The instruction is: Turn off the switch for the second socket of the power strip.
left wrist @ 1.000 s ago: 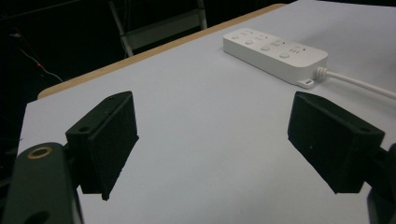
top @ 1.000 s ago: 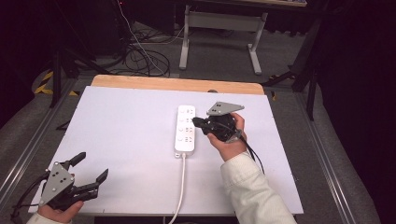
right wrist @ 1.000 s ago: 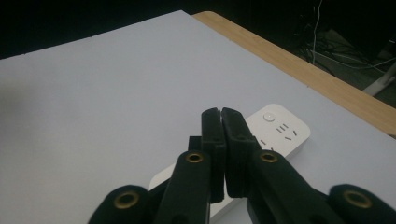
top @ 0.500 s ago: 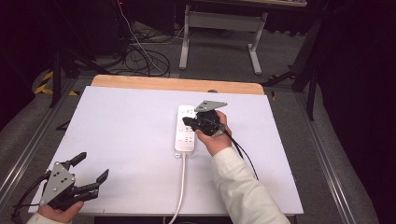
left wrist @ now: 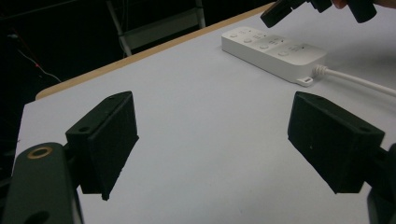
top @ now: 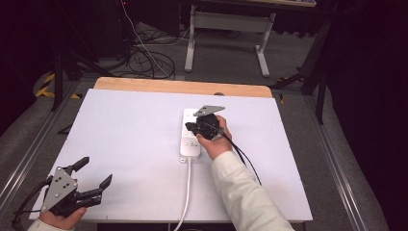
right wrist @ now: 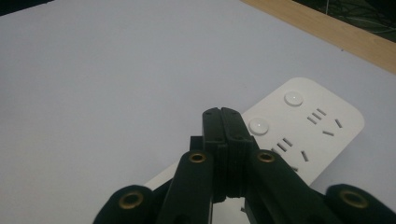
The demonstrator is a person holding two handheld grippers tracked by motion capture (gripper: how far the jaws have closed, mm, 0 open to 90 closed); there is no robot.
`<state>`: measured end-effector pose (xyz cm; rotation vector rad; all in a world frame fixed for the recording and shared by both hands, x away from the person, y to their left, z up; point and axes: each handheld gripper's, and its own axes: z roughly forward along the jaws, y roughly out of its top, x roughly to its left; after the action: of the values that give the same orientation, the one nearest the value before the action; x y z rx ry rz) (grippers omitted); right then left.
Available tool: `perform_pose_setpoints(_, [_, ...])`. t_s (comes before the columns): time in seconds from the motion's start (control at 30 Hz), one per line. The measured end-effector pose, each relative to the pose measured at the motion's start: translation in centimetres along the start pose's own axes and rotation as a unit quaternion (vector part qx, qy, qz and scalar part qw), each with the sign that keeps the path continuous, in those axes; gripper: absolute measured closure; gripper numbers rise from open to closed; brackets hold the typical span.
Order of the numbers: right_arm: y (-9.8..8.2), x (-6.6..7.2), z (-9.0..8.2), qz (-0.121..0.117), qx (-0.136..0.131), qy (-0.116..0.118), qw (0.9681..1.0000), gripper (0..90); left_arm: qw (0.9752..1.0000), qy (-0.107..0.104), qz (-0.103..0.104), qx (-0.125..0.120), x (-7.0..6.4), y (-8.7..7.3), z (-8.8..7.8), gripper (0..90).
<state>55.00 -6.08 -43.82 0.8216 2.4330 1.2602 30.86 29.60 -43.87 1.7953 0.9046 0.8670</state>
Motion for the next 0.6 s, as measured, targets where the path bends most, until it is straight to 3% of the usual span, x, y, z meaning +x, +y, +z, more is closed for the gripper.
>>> perform_pose_setpoints(0.6, [-0.8,0.1,1.8,-0.004,0.029,-0.008,0.9995,90.0,1.0,-0.002,0.001,0.002,0.0,0.0,0.1,16.7])
